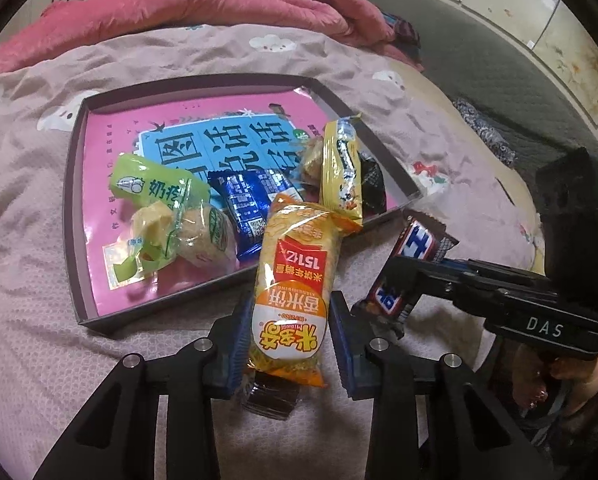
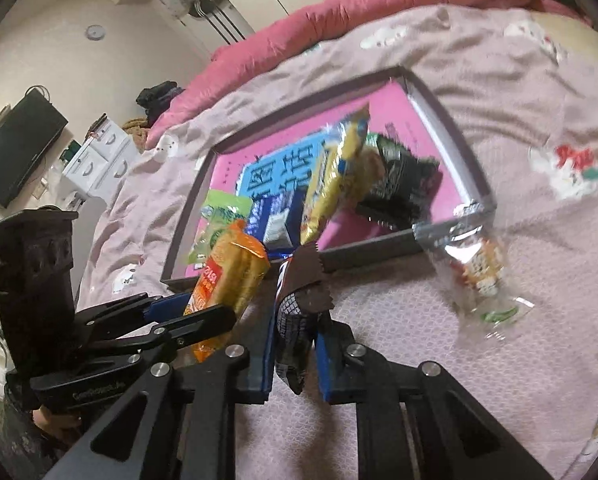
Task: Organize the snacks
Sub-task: 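Grasp the orange-wrapped cake with the left tool while the right tool grasps the chocolate bar, then carry the cake into the tray with the left tool while the right tool carries the chocolate bar there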
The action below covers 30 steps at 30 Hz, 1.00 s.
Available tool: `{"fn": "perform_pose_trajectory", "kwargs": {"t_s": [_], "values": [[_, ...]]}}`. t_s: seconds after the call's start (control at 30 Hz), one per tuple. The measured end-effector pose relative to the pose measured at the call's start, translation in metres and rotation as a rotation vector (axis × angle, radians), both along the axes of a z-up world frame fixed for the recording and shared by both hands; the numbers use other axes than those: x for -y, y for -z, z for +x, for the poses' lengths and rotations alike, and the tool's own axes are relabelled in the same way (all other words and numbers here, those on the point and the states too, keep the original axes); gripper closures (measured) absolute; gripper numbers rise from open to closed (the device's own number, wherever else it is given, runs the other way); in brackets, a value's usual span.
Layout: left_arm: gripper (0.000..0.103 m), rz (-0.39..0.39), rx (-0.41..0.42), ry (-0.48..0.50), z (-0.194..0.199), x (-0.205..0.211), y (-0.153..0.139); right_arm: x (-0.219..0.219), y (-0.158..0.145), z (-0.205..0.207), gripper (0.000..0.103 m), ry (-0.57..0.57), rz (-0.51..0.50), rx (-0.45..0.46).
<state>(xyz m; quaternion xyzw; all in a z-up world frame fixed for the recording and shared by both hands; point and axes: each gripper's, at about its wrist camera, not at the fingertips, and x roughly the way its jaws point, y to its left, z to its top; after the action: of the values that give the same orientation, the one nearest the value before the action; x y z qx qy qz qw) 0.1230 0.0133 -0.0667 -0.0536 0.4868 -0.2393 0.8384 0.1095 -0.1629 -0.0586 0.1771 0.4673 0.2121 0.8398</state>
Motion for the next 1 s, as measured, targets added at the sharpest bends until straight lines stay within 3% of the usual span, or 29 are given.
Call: {"fn": "perform_pose_trajectory", "kwargs": {"t_s": [1.0], "values": [[0.068, -0.034, 0.131, -0.145, -0.006, -0.021, -0.051, -0.004, -0.056, 0.006, 0.086, -0.001, -0.012, 0.181]]}}
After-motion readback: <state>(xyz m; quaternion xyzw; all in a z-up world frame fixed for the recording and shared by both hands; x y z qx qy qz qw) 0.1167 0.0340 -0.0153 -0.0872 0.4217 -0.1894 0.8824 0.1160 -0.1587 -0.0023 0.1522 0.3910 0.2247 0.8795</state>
